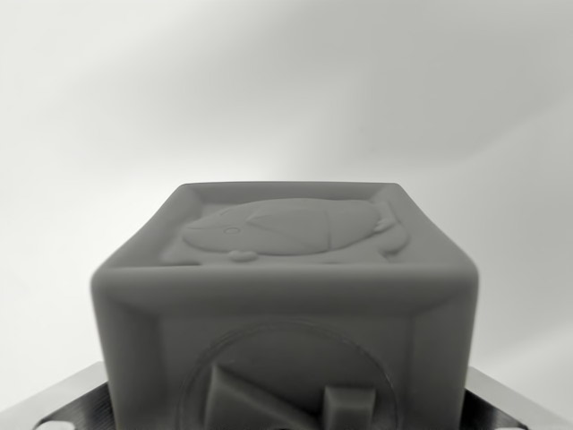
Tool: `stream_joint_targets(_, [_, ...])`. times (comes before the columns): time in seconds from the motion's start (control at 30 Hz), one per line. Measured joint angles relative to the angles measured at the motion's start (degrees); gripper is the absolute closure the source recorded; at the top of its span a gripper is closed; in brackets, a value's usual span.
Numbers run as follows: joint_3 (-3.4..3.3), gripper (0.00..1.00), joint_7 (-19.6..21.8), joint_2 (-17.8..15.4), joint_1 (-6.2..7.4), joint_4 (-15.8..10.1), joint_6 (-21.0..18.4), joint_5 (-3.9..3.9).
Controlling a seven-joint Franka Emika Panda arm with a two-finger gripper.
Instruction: Destack cube
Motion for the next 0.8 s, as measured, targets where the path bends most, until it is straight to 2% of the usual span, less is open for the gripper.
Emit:
stream_joint_targets(0.57, [-0.92,1.0,3.3,4.1,-1.02,5.3,-1.2,0.98])
stream_joint_targets(0.8, [-0.87,1.0,3.3,6.5,-1.15,5.7,0.3,1.13])
